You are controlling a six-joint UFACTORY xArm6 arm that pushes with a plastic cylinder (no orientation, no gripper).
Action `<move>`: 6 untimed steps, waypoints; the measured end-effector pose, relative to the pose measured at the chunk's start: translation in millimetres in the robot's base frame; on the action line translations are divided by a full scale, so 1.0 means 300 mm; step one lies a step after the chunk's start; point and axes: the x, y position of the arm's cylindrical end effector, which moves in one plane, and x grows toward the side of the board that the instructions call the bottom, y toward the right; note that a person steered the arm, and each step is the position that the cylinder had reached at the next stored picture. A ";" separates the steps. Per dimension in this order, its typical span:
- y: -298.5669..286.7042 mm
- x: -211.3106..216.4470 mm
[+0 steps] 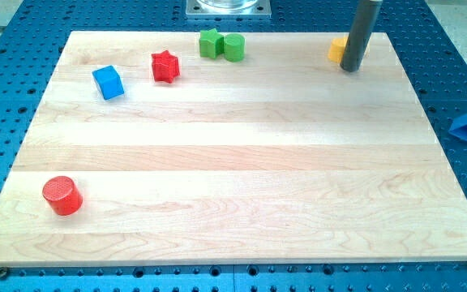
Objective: Move the blue cube to the bottom right side of the board
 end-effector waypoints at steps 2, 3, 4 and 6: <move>-0.011 0.006; -0.084 0.023; -0.245 0.098; -0.773 0.299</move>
